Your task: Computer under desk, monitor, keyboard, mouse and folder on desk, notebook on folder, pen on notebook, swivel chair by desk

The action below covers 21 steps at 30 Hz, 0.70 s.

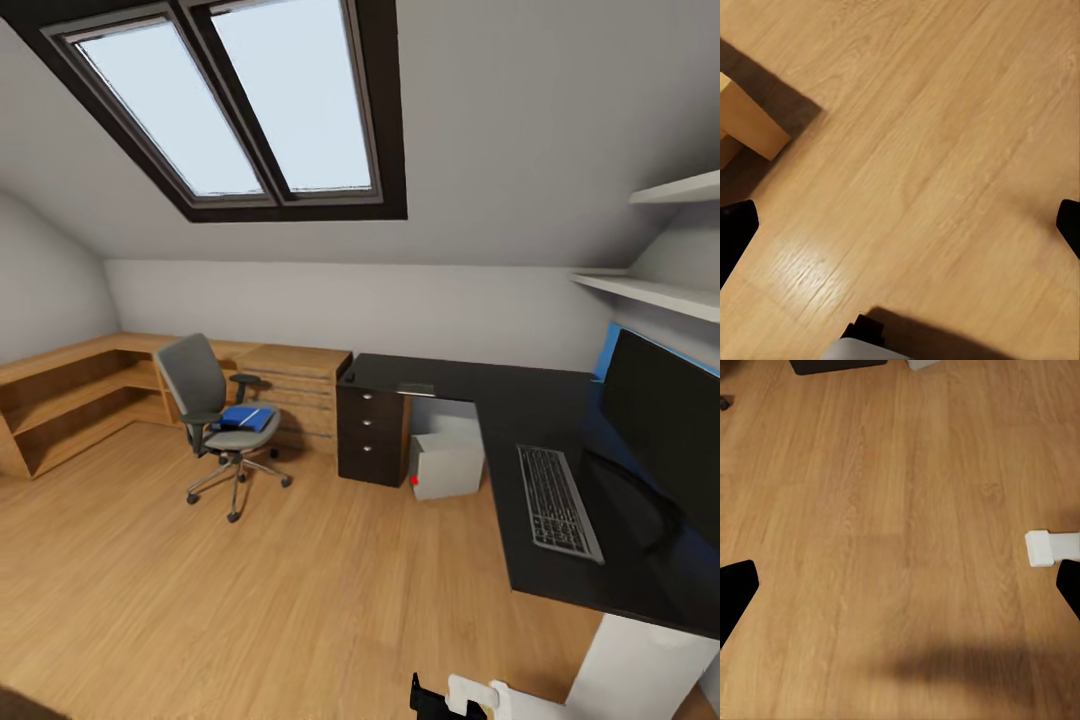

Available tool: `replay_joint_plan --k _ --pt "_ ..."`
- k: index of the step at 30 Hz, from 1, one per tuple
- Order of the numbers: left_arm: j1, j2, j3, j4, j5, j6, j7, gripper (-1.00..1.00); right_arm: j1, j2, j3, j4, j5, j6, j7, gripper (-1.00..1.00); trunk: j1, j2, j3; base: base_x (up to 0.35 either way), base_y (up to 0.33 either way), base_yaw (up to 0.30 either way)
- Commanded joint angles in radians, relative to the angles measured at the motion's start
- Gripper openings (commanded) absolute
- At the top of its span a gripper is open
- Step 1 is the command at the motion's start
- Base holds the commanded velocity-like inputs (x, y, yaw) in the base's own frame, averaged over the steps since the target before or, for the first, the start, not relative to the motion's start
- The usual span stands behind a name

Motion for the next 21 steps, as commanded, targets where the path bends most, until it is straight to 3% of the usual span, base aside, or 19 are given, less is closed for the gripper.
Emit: replay_joint_plan --k 1,10,21 --pt "-0.001 0.001 -0.009 -0.001 0.007 -0.004 0.006 1.0 -0.001 0.0 0.009 0.0 -0.002 -0.001 -0.007 1.0 0.0 -0.001 -0.003 0.205 0.0 0.149" --pt "-0.001 0.001 -0.038 -0.001 0.008 -0.006 0.006 1.0 -0.001 0.0 0.009 0.0 -0.002 -0.002 -0.008 1.0 0.0 -0.001 -0.015 0.298 0.0 0.147" --pt "-0.001 0.001 -0.044 -0.001 0.011 -0.004 0.006 1.0 -0.001 0.0 0.009 0.0 -0.002 -0.003 -0.007 1.0 0.0 -0.001 -0.03 0.323 0.0 0.136"
